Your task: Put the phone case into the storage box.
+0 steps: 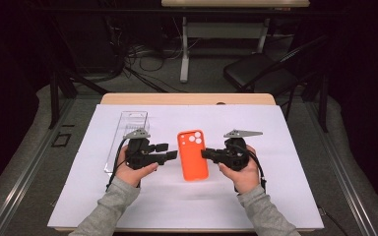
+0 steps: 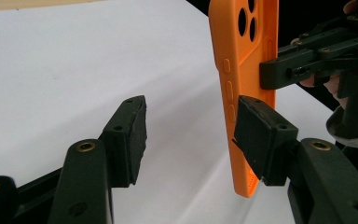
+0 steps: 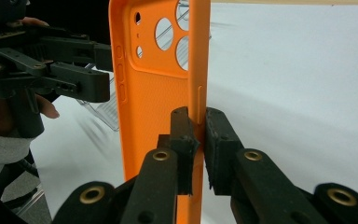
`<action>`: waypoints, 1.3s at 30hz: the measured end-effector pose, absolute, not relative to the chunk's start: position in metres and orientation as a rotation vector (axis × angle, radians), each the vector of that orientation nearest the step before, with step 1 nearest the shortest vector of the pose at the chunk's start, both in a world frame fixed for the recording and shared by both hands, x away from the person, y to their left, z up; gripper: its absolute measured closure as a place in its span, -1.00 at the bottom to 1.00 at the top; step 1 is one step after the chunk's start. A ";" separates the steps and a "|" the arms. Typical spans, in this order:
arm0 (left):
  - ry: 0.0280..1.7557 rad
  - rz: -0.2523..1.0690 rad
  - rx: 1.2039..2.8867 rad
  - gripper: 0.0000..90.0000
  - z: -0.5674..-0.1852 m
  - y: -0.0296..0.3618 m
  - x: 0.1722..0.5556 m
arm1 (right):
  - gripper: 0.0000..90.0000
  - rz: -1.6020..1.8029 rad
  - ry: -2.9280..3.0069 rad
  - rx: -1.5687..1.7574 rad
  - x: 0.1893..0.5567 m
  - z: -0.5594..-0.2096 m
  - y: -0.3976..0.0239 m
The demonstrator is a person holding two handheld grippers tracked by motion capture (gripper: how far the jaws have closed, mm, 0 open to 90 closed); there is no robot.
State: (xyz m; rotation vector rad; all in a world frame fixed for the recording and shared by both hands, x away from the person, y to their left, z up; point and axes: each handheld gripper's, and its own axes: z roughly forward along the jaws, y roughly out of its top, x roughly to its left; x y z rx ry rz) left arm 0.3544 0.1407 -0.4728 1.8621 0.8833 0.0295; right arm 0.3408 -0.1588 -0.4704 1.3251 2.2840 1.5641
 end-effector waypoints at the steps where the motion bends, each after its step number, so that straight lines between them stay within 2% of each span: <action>1: 0.883 0.030 1.862 -0.02 -0.473 0.141 0.354 | 0.84 1.561 2.282 1.325 0.341 -0.470 -0.159; 13: 0.937 0.082 1.874 -0.03 -0.468 0.145 0.353 | 0.84 1.503 2.278 1.288 0.338 -0.472 -0.153; 20: 0.905 0.147 1.899 -0.13 -0.462 0.146 0.351 | 0.84 1.491 2.254 1.275 0.336 -0.473 -0.150; 39: 0.889 0.232 1.953 -0.13 -0.457 0.146 0.350 | 0.84 1.438 2.239 1.254 0.329 -0.480 -0.137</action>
